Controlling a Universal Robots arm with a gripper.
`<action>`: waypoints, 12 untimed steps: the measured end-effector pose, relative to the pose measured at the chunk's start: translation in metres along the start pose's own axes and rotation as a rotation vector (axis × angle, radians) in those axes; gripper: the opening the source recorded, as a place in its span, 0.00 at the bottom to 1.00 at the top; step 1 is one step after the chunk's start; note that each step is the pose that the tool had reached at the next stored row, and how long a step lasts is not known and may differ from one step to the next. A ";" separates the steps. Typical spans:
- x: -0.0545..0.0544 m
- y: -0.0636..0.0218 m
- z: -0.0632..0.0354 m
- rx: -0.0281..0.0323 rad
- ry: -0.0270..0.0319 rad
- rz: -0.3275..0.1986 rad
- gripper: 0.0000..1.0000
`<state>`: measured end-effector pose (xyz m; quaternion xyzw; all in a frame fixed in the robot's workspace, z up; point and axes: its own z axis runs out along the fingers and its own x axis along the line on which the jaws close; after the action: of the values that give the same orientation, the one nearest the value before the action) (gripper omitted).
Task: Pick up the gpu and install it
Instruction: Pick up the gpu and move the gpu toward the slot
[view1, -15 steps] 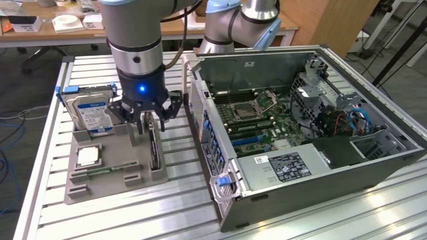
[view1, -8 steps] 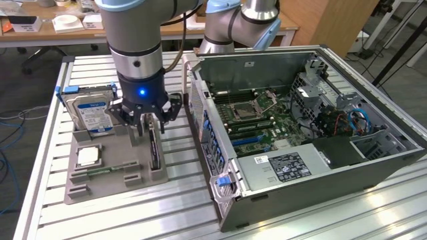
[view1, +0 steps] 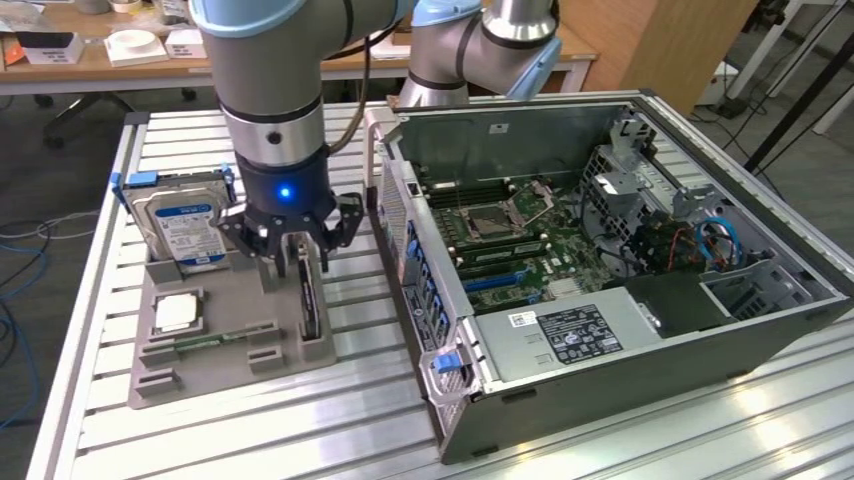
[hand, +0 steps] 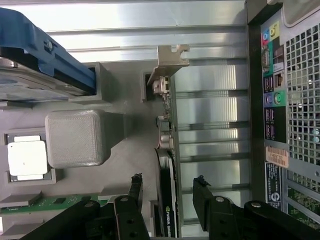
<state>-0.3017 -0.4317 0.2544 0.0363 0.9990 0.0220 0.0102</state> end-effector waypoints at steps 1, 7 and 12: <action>0.000 -0.0001 0.0011 0.0000 0.0002 0.000 0.53; 0.000 -0.0003 0.0076 0.0000 0.0010 0.000 0.53; 0.001 -0.0006 0.0128 0.0001 0.0017 0.000 0.53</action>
<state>-0.3023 -0.4317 0.2415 0.0363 0.9991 0.0220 0.0094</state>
